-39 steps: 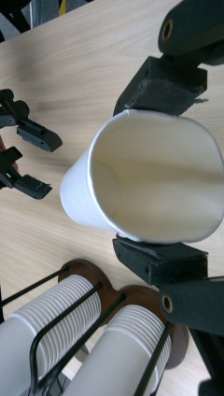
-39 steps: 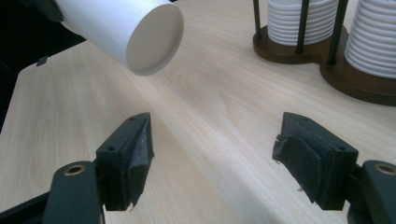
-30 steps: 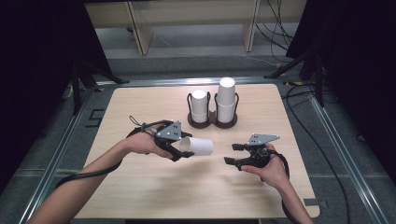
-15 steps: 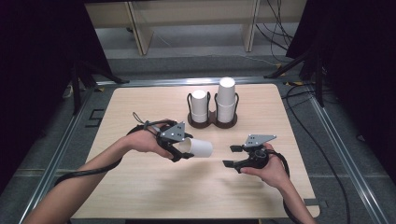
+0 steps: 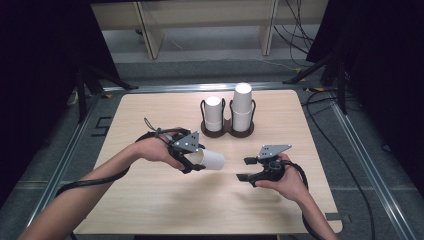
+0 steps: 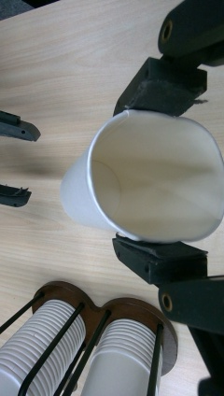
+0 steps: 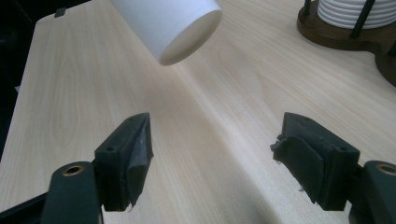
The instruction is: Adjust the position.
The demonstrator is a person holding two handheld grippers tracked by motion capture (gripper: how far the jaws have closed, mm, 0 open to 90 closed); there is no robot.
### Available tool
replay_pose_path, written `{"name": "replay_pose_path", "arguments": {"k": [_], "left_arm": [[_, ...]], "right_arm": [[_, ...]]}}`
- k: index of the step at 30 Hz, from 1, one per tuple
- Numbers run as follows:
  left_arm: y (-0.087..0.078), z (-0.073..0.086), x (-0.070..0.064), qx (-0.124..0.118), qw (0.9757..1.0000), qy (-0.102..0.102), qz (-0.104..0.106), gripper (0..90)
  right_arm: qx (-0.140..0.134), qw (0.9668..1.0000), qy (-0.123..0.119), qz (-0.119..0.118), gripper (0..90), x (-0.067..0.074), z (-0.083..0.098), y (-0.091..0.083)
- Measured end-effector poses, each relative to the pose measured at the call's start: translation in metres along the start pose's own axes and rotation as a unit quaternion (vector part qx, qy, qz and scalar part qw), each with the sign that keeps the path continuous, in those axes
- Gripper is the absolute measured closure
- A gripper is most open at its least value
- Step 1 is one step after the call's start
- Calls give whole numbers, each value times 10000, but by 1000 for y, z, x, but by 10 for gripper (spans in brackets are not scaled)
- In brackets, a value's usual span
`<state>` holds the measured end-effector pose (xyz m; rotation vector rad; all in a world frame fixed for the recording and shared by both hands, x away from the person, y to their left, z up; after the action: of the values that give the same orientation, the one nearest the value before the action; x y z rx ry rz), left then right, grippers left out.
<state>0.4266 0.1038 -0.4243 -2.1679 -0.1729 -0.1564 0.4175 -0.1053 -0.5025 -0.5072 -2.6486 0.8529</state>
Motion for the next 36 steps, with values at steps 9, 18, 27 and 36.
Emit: {"name": "replay_pose_path", "arguments": {"k": [9,18,27,36], "left_arm": [[0,-3,0,133,9998,146,68,349],[-1,-4,-1,201,9996,207,68,350],[-3,-5,1,392,9988,270,85,350],[-2,-7,-1,567,9976,349,173,351]], "right_arm": [[79,10000,-39,7,263,-1,3,2],[109,9999,-76,-3,261,-2,2,3],[168,9997,-169,19,262,0,-3,5],[241,9995,-184,-64,261,2,-6,8]]}}
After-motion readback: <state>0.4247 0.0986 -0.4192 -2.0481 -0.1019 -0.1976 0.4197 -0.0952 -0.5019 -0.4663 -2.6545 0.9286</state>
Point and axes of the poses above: each handheld gripper's, and its own axes: y roughly forward along the jaws, z roughly out of its underside, x roughly to its left, the point moved 7 cm from there along y, roughly forward along the jaws, and after that the axes turned 5 degrees about x, right-handed, at the moved point
